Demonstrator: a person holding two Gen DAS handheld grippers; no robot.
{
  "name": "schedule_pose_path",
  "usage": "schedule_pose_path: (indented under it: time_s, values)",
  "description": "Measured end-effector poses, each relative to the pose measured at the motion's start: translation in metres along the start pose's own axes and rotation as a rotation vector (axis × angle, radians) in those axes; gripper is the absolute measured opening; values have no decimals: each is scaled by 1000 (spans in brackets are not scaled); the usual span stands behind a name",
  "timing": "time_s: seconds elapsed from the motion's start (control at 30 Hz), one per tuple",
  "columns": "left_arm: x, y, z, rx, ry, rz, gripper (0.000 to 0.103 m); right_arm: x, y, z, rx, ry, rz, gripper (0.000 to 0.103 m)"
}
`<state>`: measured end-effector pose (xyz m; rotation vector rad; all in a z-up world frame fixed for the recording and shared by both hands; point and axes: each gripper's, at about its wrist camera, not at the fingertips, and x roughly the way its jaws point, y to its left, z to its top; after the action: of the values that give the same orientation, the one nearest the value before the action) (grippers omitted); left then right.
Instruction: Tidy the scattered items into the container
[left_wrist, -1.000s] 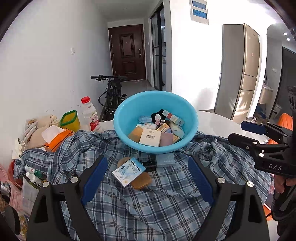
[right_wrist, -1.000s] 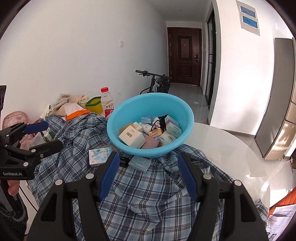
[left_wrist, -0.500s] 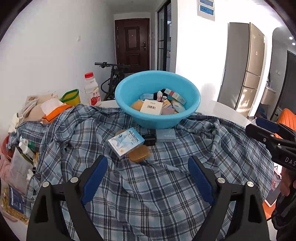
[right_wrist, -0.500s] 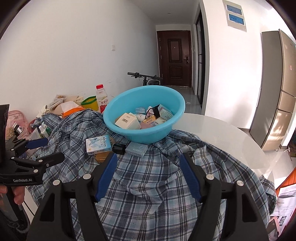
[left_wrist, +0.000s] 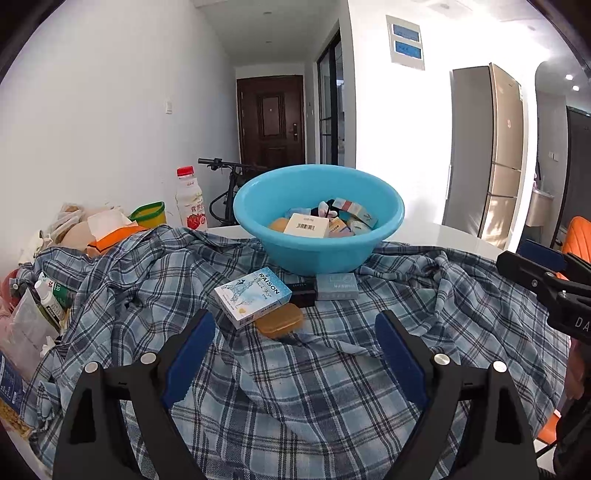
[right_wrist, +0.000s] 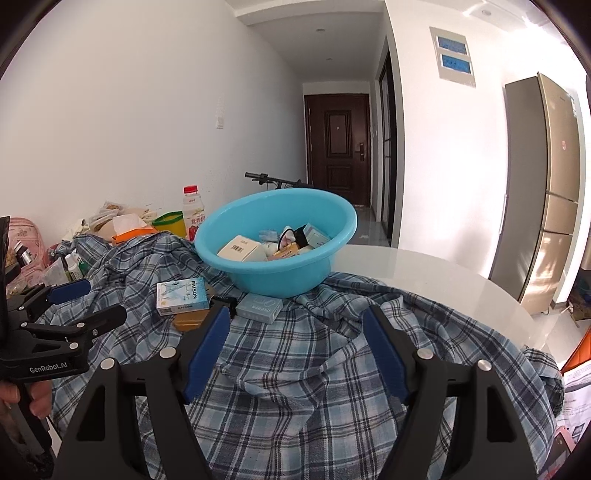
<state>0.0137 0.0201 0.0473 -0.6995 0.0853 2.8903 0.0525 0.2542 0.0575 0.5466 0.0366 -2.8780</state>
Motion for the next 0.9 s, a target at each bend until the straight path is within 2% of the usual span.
schedule_pose_path:
  time_s: [0.23,0.4,0.53,0.73,0.9]
  values:
    - [9,8,-13,-47,-102,34,90,-3,8,-10,-41,-112,-13,77]
    - [9,2,-17,-4,-173,54,90,3,14,-16,-46,-140,-2,80]
    - [12,1,-17,1,-180,44,90,7,16,-22,-51,-154,-12,83]
    - [17,6,-21,-35,-207,56,95,12,9,-28,-8,-190,-18,101]
    - [19,7,-24,-30,-215,50,95,17,10,-29,-41,-208,-31,102]
